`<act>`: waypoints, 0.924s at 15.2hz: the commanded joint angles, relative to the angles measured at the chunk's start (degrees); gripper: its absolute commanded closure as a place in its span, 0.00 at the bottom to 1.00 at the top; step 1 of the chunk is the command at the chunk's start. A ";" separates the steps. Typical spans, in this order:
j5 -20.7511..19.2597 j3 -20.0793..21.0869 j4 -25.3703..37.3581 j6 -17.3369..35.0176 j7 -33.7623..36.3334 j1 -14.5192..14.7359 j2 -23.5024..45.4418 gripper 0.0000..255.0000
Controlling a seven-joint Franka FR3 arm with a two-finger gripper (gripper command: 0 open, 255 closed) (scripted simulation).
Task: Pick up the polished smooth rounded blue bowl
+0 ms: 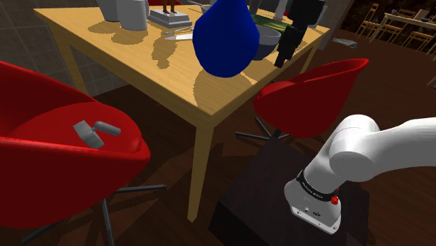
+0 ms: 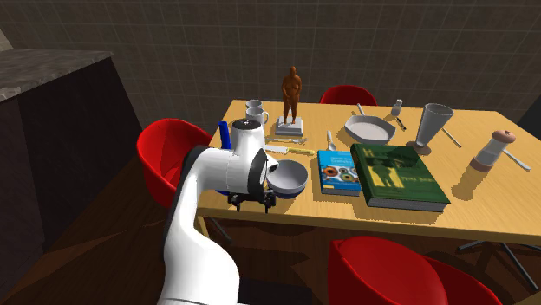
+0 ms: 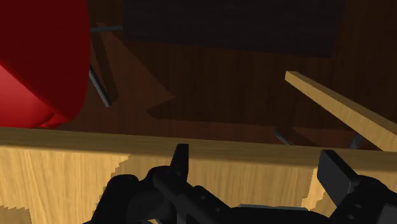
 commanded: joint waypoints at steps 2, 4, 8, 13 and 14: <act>-0.51 0.02 2.12 0.18 -0.22 -0.08 2.50 0.00; -1.51 0.09 6.55 0.29 -0.61 -0.24 7.43 0.00; -3.49 0.37 16.25 -0.41 -1.31 -0.58 17.19 0.00; -5.98 0.81 29.75 -2.94 -2.02 -0.83 29.06 0.00; -5.97 0.78 28.65 -2.15 -1.96 -0.81 28.75 0.00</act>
